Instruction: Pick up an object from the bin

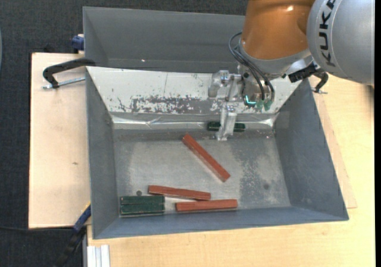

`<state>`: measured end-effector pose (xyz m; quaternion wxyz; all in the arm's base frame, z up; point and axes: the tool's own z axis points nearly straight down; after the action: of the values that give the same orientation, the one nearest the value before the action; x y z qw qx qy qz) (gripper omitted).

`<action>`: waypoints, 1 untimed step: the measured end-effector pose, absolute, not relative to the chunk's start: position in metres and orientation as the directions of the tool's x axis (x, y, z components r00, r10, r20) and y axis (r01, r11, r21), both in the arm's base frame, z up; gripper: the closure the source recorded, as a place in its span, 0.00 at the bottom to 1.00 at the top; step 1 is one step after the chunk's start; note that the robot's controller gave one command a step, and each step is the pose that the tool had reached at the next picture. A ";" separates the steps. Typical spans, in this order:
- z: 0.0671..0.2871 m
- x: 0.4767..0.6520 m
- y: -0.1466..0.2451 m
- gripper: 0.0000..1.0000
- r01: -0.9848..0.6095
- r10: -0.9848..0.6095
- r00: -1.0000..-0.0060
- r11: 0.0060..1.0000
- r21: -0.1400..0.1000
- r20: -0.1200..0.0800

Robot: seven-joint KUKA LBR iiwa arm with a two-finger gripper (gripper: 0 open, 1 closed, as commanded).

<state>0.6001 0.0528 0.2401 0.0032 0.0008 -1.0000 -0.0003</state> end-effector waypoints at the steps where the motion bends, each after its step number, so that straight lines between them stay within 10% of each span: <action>1: 0.245 0.601 0.053 0.00 0.000 0.000 -1.000 1.000 0.001 -0.002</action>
Offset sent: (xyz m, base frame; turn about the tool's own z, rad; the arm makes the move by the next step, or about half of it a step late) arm -0.0497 -0.0094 -0.1277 -0.0018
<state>0.6015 0.0526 0.2450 -0.0012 0.0001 -1.0000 -0.0007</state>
